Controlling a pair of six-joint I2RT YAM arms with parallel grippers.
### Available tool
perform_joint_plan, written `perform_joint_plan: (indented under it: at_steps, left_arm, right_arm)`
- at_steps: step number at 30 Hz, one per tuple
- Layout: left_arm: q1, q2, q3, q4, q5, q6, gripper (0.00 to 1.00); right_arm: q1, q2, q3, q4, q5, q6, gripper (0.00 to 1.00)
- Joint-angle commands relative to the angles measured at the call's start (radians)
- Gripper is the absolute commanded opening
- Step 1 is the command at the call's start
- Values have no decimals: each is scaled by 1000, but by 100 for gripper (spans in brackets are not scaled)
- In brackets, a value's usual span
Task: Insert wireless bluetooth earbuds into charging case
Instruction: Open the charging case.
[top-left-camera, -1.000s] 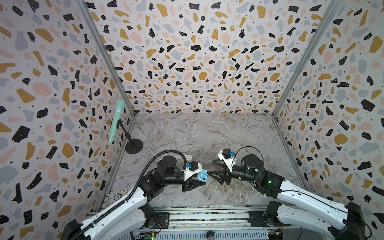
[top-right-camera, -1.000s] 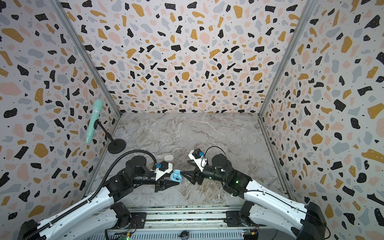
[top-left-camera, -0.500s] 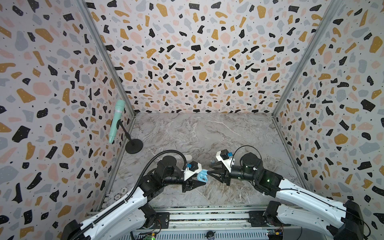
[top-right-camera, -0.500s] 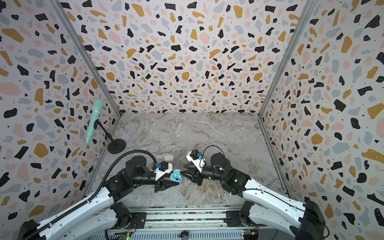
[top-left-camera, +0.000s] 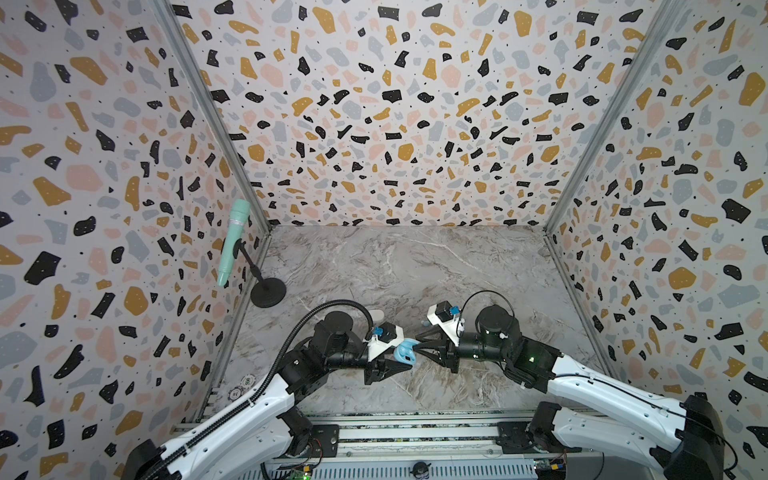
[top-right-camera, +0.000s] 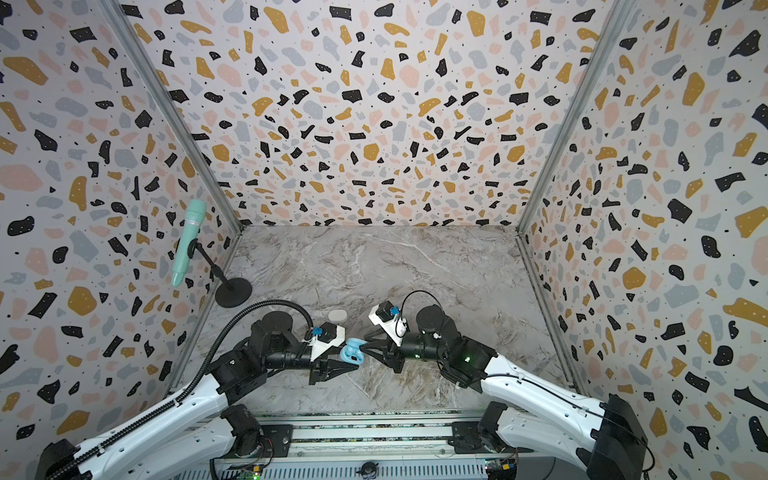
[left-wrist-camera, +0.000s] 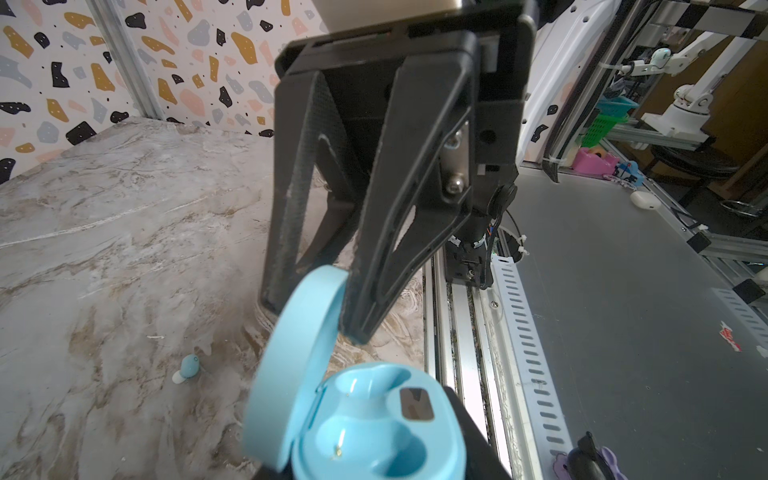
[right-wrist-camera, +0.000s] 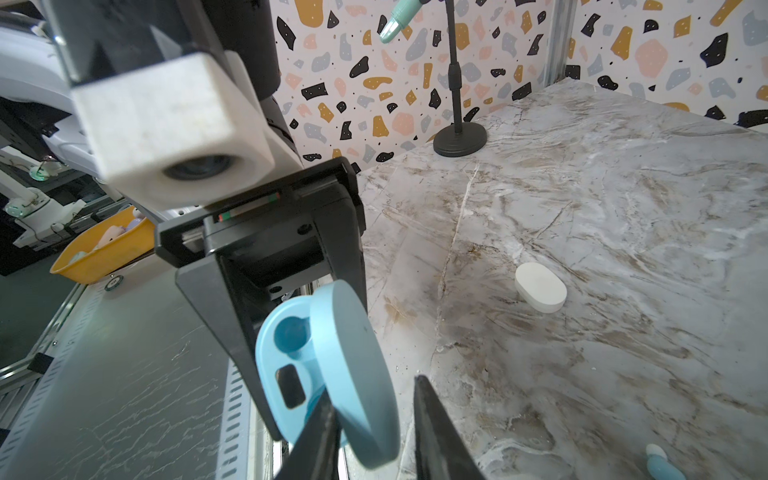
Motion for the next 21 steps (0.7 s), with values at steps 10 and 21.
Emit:
perform_joint_plan:
  at_steps: [10, 21]
  left_arm:
    - [-3, 14, 15, 49, 38, 1, 0]
    - [-3, -1, -3, 84, -58, -52, 49]
  right_arm:
    - [19, 6, 41, 8, 6, -20, 23]
    - [30, -8, 42, 3, 20, -27, 6]
